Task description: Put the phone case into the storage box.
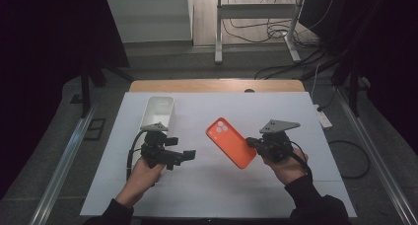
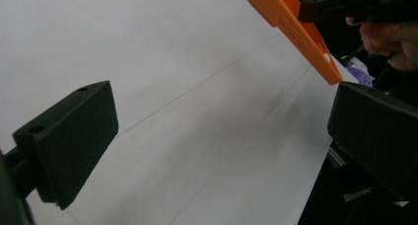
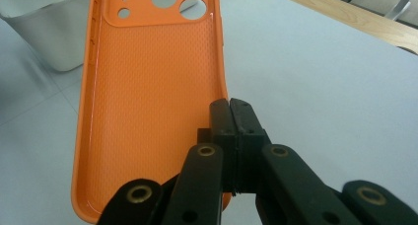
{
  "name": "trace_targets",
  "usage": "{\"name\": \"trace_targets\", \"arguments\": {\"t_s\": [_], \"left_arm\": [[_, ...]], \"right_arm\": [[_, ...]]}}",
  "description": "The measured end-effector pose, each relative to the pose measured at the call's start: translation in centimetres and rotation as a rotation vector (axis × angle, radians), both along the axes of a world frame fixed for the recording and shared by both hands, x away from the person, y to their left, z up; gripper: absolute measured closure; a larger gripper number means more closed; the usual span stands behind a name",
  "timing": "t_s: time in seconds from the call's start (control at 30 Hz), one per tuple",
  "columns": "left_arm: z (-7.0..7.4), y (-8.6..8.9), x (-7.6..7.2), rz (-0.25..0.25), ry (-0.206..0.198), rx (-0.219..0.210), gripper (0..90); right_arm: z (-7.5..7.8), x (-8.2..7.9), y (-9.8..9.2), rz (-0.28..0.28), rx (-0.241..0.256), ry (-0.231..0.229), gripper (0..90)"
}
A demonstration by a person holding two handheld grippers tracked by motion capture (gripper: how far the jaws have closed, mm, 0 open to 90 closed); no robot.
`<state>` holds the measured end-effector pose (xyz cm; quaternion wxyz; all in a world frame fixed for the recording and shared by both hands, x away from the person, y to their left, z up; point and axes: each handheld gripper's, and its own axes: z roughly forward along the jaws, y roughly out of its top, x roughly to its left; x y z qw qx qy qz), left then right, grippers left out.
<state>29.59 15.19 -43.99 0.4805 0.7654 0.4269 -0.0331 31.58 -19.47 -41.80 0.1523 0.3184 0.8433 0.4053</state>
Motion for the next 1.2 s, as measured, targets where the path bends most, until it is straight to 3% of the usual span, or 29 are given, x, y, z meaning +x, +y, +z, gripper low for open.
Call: {"name": "trace_targets", "arguments": {"t_s": [1.2], "left_arm": [[-0.1, -5.0, 2.2, -0.096, 0.1, -0.086, 0.0]], "right_arm": [[-0.1, -1.1, 2.0, 0.045, -0.002, -0.031, 89.0]]}}
